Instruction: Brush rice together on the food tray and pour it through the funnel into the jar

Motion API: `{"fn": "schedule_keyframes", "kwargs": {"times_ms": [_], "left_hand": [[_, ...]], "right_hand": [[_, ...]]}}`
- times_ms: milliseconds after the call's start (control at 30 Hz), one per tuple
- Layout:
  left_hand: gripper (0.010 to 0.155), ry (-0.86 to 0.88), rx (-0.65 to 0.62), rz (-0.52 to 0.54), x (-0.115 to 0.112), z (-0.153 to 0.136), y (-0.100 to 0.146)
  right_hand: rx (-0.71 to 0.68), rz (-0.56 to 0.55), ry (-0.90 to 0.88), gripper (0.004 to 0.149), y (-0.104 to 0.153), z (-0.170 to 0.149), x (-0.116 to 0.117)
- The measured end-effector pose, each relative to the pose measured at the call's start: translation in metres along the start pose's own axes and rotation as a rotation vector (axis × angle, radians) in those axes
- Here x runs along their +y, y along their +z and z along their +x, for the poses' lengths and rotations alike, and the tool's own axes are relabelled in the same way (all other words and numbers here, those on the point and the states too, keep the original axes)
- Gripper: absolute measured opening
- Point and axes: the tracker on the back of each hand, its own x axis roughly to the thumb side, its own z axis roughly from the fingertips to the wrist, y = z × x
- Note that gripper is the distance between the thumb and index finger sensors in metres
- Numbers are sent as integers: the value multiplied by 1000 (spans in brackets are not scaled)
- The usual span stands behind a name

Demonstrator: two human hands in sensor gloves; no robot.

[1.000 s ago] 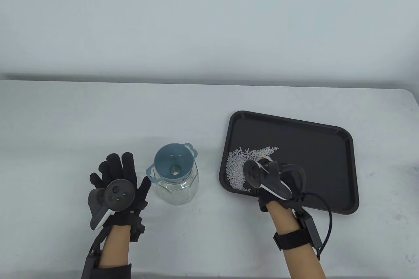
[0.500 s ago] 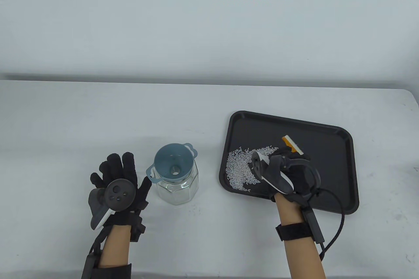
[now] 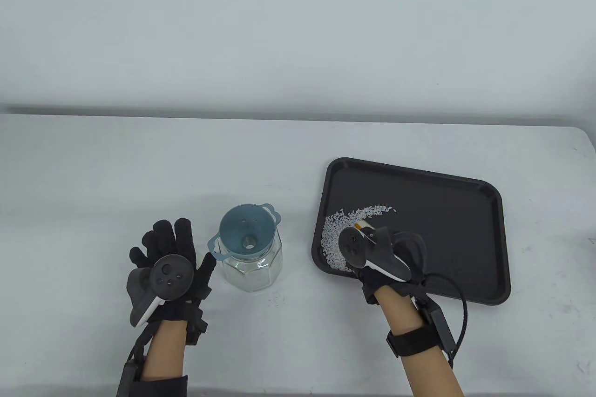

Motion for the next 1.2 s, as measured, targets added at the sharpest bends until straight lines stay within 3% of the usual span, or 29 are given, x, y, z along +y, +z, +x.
{"fn": "schedule_keyframes", "kwargs": {"times_ms": [100, 233, 400, 567, 767, 900, 1000, 1067, 1133, 1200], "left_hand": [[86, 4, 1, -3, 0, 0, 0], [86, 9, 4, 0, 0, 0, 0], [86, 18, -1, 4, 1, 0, -1], [86, 28, -3, 1, 1, 0, -2], [86, 32, -5, 1, 1, 0, -2], [86, 31, -3, 1, 1, 0, -1], [86, 33, -3, 6, 1, 1, 0], [86, 31, -4, 6, 1, 1, 0], [86, 29, -5, 5, 1, 1, 0], [86, 31, -8, 5, 1, 1, 0]], "right_hand": [[-4, -10, -35, 51, 4, -3, -18], [88, -124, 37, 50, -2, -21, -35], [254, -172, 312, 50, -22, -48, -8], [318, -32, 291, 51, -38, -54, 29], [171, -34, 148, 53, -40, -25, 26], [-58, 0, 88, 52, -14, 4, 15], [-142, 52, 83, 52, 4, 16, 4], [-138, 58, 87, 51, 8, 17, -5], [-103, -46, 143, 50, 5, 16, -16], [-62, -81, 145, 50, -5, 13, -19]]}}
